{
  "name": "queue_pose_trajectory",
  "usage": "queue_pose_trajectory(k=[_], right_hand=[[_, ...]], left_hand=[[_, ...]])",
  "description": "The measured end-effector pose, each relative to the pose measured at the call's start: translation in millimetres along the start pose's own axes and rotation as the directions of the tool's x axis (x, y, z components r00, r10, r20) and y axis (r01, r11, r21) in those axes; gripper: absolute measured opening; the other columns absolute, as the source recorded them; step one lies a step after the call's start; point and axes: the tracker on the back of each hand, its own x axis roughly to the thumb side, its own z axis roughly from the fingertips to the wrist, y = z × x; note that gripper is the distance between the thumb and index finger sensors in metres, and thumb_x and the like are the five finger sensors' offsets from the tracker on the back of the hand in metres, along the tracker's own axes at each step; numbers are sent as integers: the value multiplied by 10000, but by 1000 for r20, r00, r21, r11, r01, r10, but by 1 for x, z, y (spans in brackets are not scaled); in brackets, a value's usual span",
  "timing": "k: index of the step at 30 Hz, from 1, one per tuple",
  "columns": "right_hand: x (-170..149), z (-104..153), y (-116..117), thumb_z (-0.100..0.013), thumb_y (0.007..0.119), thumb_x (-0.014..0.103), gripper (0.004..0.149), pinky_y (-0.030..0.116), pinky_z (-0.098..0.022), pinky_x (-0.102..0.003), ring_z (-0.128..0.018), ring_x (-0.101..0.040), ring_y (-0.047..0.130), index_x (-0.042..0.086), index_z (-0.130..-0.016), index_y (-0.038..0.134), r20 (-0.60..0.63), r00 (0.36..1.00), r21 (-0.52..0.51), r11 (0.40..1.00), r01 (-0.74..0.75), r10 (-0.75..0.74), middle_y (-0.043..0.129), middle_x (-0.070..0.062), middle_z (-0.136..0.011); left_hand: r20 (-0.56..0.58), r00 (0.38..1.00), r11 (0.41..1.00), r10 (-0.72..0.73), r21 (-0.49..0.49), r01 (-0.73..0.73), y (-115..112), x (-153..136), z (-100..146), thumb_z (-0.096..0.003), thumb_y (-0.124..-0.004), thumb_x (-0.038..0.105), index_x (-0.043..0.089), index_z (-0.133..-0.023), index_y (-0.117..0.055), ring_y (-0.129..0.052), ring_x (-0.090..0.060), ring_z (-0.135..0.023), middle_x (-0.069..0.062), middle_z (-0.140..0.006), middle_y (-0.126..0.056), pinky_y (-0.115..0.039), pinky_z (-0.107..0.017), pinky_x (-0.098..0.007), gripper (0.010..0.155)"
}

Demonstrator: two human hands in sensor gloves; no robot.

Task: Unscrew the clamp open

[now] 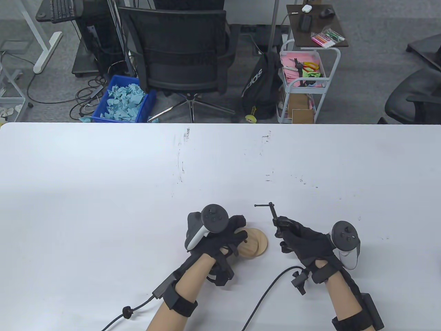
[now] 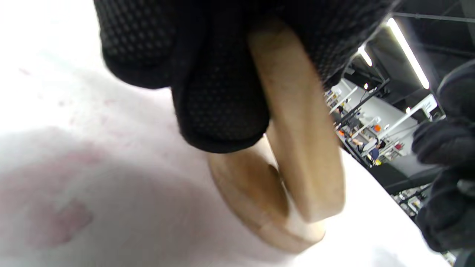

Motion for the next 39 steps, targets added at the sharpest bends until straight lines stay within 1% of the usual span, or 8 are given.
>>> queue_pose_trajectory(k=[5,11,14,18,22,28,35,39], right_hand=[[0,0,-1,-416,817,449,521,759,-368,-484,-377,-156,1007,285,-908,772,-5,1000,-3,1000,5,-5,838,-85,-778],[0,1,-3,-416,818,447,520,759,-367,-484,-377,-155,1007,283,-907,773,-8,1000,-11,1000,0,0,840,-85,-775],[0,0,-4,-416,818,447,522,758,-369,-485,-379,-158,1006,282,-909,771,-16,1000,-8,1000,-4,4,839,-85,-776],[-1,0,-4,-415,821,442,522,757,-365,-489,-375,-161,1007,275,-908,774,-21,1000,-9,1000,-6,6,842,-89,-772],[-1,1,-5,-416,820,441,524,756,-365,-490,-374,-163,1007,270,-909,773,-25,1000,-12,1000,-1,1,841,-89,-772],[-1,1,-6,-425,795,441,552,749,-373,-494,-391,-169,1001,235,-933,731,-39,999,-3,1000,-5,5,826,-101,-784],[-4,1,-9,-431,757,457,615,747,-369,-494,-396,-179,997,164,-963,659,-67,998,-17,1000,19,-20,801,-121,-790],[-4,1,-10,-435,765,443,618,746,-368,-495,-396,-182,997,152,-966,644,-88,996,-29,1000,10,-12,793,-127,-794]], left_hand=[[-11,996,995,89,48,-88,24,-10,5,-462,-864,364,278,-986,-716,-1093,-140,-496,-44,-939,-841,-909,-412,-295,551],[-84,990,987,111,127,-100,53,-46,15,-454,-879,337,289,-971,-739,-1091,-166,-541,-32,-926,-861,-909,-435,-313,538],[-125,983,983,136,139,-119,57,-62,14,-453,-879,333,287,-968,-742,-1089,-173,-545,-34,-923,-865,-908,-436,-313,535],[-131,980,984,147,118,-132,49,-67,9,-451,-886,324,276,-972,-738,-1078,-186,-571,-45,-924,-861,-898,-457,-325,544],[-113,990,993,83,99,-72,37,-60,5,-436,-909,325,275,-983,-720,-1065,-186,-604,-48,-942,-843,-885,-486,-335,581],[-90,988,986,-123,99,131,27,-46,5,-428,-923,354,294,-1006,-691,-1029,-187,-672,-35,-989,-801,-848,-549,-369,626],[-133,923,923,-360,90,373,17,-39,4,-429,-911,393,305,-1022,-677,-875,-254,-874,-57,-1050,-728,-753,-660,-464,643],[-128,911,910,-392,89,404,18,-38,4,-434,-911,410,309,-1027,-672,-855,-277,-905,-32,-1067,-711,-734,-678,-487,647]])
